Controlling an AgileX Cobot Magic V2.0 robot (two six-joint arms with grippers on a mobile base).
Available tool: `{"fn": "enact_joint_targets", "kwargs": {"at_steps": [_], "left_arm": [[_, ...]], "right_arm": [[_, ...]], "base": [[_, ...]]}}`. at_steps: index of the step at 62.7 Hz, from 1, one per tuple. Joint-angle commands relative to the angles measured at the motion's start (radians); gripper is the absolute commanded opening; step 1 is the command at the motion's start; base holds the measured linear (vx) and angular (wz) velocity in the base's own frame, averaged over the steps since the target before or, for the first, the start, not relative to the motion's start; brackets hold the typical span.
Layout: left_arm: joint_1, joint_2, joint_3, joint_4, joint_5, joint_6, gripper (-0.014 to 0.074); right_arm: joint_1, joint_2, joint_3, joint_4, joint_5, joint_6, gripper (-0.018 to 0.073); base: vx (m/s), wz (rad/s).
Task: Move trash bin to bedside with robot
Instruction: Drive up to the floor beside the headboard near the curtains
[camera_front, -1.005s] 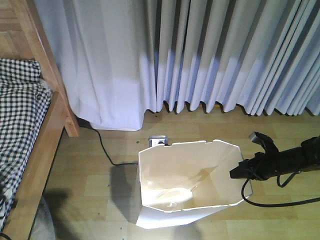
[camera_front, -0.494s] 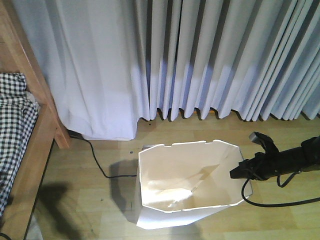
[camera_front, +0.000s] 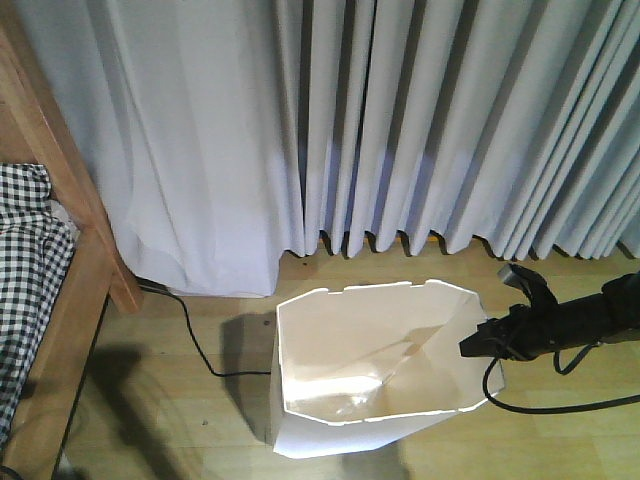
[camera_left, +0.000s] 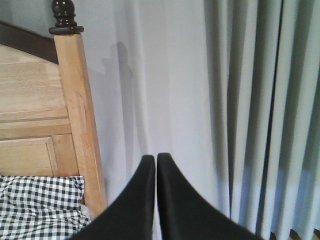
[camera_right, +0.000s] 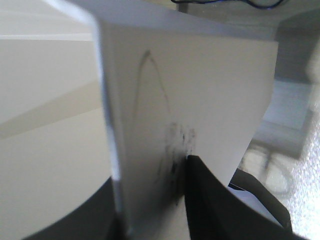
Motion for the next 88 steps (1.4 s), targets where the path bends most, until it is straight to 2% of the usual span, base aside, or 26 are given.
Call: {"fn": "enact_joint_targets", "kwargs": {"at_steps": [1,88], "left_arm": [[0.001,-0.008,0.012,-0.009,-0.074,-0.014,-0.0006],[0.001,-0.008,0.012,-0.009,-0.074,-0.014,-0.0006]], "right_arm": [[-0.004,-0.073,-0.004,0.048,0.261,-0.004,-0.0003],[-0.004,-0.073,-0.004,0.048,0.261,-0.004,-0.0003]], "base": [[0.11,0.07],[0.06,0.02]]}}
